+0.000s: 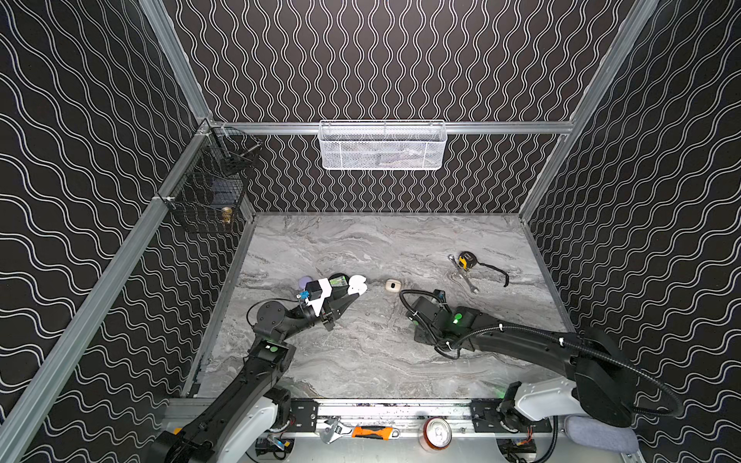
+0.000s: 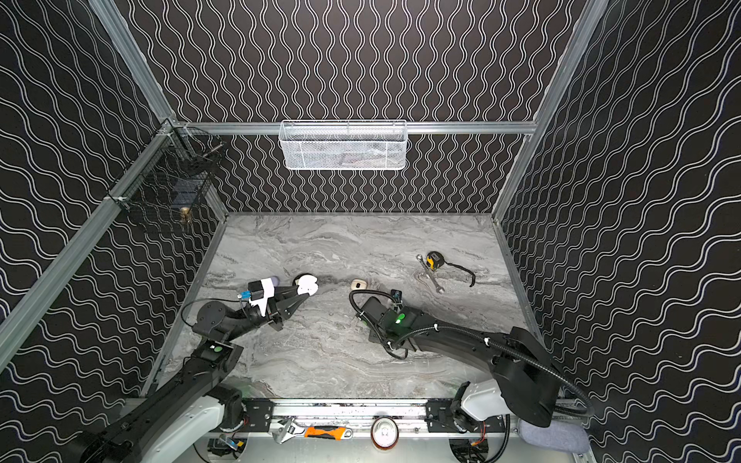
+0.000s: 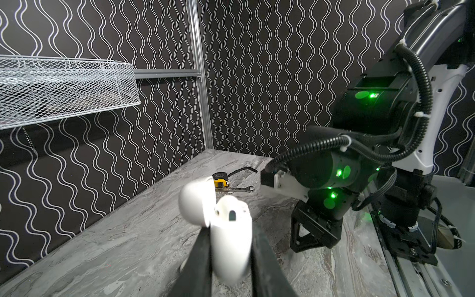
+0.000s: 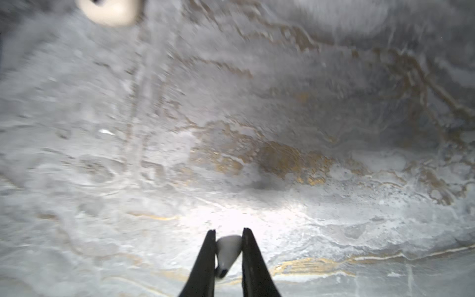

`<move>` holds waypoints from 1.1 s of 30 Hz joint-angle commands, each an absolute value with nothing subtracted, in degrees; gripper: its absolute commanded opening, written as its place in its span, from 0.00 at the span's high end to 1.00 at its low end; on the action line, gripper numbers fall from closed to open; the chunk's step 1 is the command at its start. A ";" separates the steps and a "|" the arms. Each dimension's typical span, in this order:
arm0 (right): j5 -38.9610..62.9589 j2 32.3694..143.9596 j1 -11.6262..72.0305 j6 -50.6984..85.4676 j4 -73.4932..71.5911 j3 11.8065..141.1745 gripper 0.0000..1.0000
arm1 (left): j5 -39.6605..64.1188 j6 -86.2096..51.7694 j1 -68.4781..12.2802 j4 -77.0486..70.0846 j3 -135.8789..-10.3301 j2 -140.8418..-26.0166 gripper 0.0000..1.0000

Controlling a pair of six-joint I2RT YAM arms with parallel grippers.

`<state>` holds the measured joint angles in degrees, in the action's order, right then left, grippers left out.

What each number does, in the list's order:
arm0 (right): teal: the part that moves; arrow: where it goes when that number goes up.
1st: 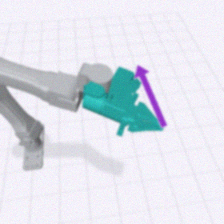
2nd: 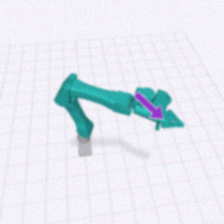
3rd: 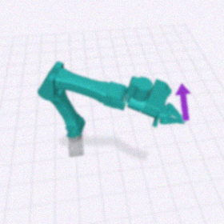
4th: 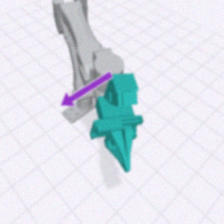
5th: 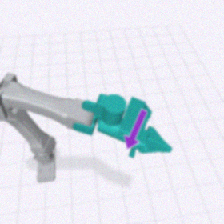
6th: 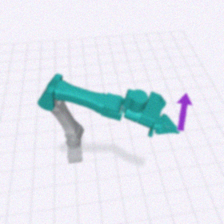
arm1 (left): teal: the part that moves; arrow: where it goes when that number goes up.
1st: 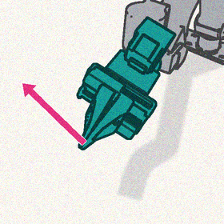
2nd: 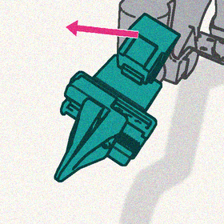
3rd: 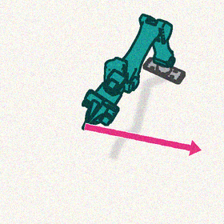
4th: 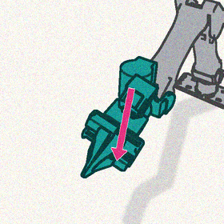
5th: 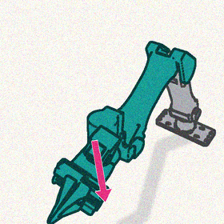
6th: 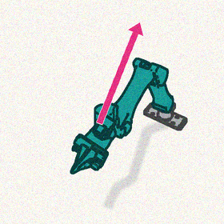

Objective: Insert wireless bluetooth earbuds into charging case
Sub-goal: Pick up the wireless bluetooth earbud from the bottom-center of the table, then insert the wireless bluetooth earbud into the charging case.

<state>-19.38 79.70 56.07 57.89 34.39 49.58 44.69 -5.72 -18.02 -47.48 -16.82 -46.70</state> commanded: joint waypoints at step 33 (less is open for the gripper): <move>-44.28 70.11 77.19 12.73 -12.02 62.73 0.87 | 47.79 -13.53 -18.11 -65.87 -15.09 -50.62 1.00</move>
<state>-44.64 69.47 76.55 19.81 -4.34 62.13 47.00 -12.25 -18.02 -63.31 -15.00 -51.07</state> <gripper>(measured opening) 0.172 0.234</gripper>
